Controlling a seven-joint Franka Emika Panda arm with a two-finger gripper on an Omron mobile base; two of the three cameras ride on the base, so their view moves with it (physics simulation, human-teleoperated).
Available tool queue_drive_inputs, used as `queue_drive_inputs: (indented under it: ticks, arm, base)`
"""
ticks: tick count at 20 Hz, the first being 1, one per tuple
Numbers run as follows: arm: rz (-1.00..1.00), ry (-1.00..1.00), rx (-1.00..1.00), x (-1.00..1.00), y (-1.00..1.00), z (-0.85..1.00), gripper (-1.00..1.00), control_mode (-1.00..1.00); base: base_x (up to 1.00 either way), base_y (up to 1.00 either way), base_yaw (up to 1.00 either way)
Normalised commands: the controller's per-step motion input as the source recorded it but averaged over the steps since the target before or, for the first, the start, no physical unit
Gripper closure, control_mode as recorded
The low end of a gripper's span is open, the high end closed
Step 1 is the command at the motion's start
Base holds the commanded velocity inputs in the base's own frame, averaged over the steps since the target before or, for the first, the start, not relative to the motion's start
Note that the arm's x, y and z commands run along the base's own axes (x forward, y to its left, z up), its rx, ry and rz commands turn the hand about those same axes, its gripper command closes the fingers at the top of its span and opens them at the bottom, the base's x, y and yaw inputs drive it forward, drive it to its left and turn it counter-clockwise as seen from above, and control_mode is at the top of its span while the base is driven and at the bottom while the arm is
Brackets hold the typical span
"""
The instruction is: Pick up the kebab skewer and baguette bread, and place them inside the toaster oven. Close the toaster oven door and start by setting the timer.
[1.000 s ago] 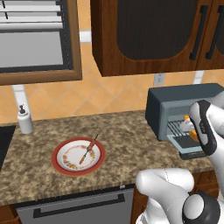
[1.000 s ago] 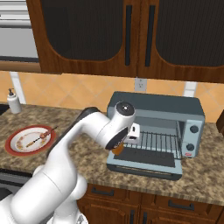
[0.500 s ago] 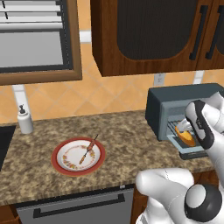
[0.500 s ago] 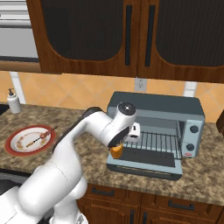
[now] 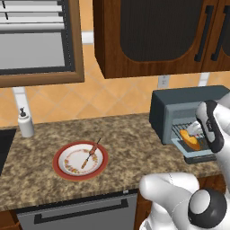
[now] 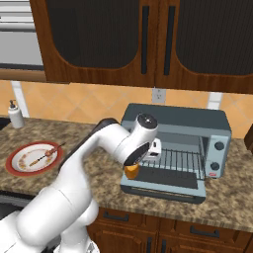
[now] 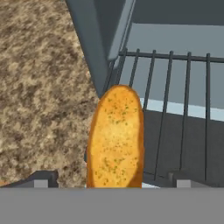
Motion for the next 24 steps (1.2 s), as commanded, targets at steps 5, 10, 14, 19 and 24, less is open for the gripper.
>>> queue_drive_inputs:
  ticks: [5,10,14,19,24]
  arm:
    - [0.00,0.08,-0.09,-0.77,0.05,0.00,-1.00,-1.00]
    - [0.00,0.06,-0.08,-0.70,0.53,0.00,-1.00,-1.00]
    - [-0.06,0.04,0.00,-0.14,1.00,0.00,-1.00,-1.00]
    - [-0.18,0.05,0.00,0.10,1.00,0.03,-1.00,-1.00]
    - [-0.24,0.08,0.00,0.36,1.00,0.06,-1.00,-1.00]
  base:
    - [0.00,0.00,0.00]
    - [0.00,0.00,0.00]
    - [0.00,0.00,0.00]
    - [0.00,0.00,0.00]
    - [0.00,0.00,0.00]
